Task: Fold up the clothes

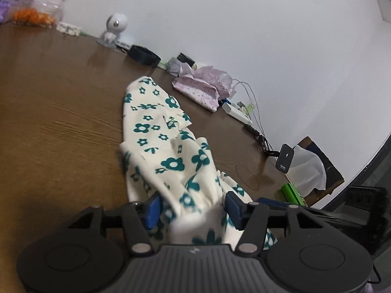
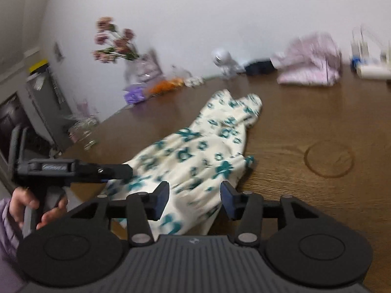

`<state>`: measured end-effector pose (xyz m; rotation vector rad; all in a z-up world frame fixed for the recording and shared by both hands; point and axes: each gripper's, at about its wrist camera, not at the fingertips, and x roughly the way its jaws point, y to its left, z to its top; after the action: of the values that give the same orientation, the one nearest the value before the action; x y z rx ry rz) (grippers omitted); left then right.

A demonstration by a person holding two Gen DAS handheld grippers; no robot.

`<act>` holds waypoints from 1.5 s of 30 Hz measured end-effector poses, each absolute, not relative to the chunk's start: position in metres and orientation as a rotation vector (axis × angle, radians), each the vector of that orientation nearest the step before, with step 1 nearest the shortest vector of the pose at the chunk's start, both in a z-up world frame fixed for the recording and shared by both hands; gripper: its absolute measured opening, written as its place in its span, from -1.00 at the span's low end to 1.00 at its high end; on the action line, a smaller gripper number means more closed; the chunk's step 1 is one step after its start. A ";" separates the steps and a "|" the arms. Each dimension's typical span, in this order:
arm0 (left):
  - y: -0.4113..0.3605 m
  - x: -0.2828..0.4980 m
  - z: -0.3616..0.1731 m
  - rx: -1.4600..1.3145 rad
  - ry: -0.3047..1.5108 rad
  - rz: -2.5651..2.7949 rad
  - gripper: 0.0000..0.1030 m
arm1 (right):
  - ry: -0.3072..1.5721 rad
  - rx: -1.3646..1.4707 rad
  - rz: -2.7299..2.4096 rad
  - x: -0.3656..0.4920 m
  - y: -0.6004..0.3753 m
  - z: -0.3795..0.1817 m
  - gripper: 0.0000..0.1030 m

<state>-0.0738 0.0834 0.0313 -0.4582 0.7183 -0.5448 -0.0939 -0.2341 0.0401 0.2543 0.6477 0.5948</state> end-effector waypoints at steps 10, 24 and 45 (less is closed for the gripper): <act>0.095 -0.048 0.024 -0.680 0.656 -0.739 -0.74 | 0.707 0.450 0.718 -0.043 -0.228 0.014 -0.98; 0.121 -0.040 0.024 -0.579 0.670 -0.486 0.35 | 0.725 0.282 0.678 -0.038 -0.211 0.008 -0.62; 0.090 -0.056 0.019 -0.369 0.761 -0.586 -0.39 | 0.644 0.144 0.731 -0.070 -0.213 0.025 -0.52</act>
<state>-0.0561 0.0904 0.0186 -0.3694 0.7610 -0.5864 -0.0702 -0.2131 0.0251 0.1443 0.6443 0.7313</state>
